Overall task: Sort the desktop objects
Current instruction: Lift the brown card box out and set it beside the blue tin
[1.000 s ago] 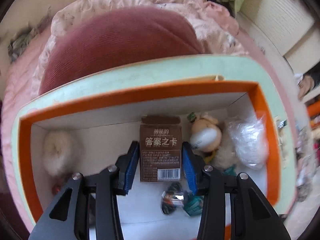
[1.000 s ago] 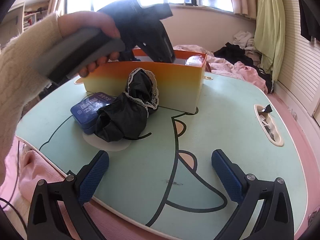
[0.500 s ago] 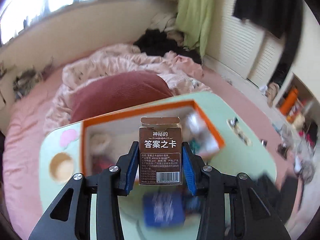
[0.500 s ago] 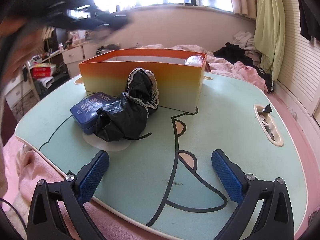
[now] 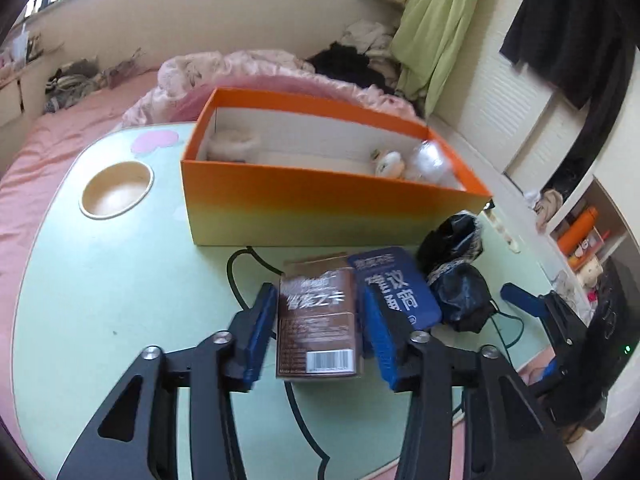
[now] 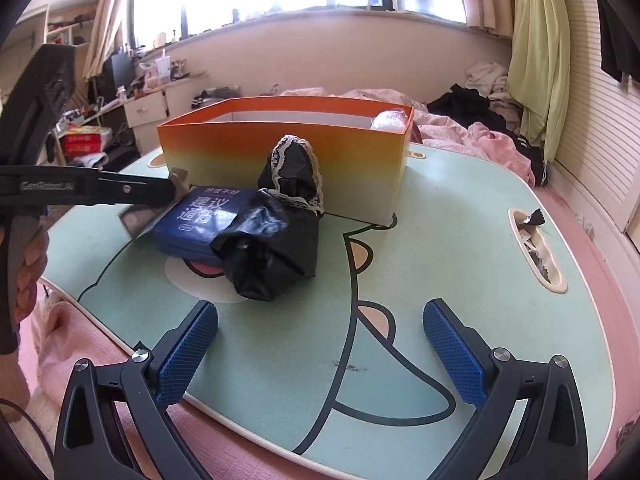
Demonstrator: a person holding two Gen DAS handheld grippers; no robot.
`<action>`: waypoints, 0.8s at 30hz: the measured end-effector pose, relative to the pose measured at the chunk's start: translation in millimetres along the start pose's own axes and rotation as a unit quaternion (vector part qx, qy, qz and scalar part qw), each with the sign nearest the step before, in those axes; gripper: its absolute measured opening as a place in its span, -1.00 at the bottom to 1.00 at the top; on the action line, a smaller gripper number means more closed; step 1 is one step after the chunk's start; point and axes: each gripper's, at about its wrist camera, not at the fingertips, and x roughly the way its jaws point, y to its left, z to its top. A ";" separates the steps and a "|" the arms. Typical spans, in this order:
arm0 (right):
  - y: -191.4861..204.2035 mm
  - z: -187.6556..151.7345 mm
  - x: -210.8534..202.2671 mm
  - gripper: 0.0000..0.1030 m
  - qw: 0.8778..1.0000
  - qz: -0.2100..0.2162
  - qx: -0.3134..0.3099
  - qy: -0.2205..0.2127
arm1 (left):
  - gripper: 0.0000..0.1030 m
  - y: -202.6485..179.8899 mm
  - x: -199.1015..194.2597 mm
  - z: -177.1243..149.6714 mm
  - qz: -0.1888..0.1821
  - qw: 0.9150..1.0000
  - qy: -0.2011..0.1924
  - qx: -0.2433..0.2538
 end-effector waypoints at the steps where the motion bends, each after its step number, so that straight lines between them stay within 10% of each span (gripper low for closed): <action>1: -0.7 -0.2 0.2 0.99 1.000 0.000 0.000 0.000 | 0.20 -2.0 -5.3 -4.9 0.011 1.000 -0.014 0.003; 6: -1.1 -0.8 -2.1 0.92 1.000 0.004 0.004 -0.003 | 0.48 -7.2 -23.1 -35.1 0.059 0.997 -0.041 0.010; 9: -10.4 4.9 -11.9 0.18 0.999 0.033 0.023 -0.016 | 0.48 -14.2 -25.6 -54.4 0.058 0.997 -0.043 0.027; 12: -26.5 35.3 -27.0 0.14 0.997 0.025 0.052 -0.044 | 0.49 -21.8 -14.8 -63.7 0.079 0.995 -0.051 0.041; 15: -39.0 88.8 -34.9 -0.10 0.996 0.026 0.058 -0.063 | 0.96 -30.1 1.1 -67.1 0.111 0.990 -0.067 0.061; 24: -24.9 165.1 58.7 -0.45 0.992 -0.077 -0.037 0.096 | 0.99 -28.2 4.6 -67.5 0.106 0.990 -0.071 0.064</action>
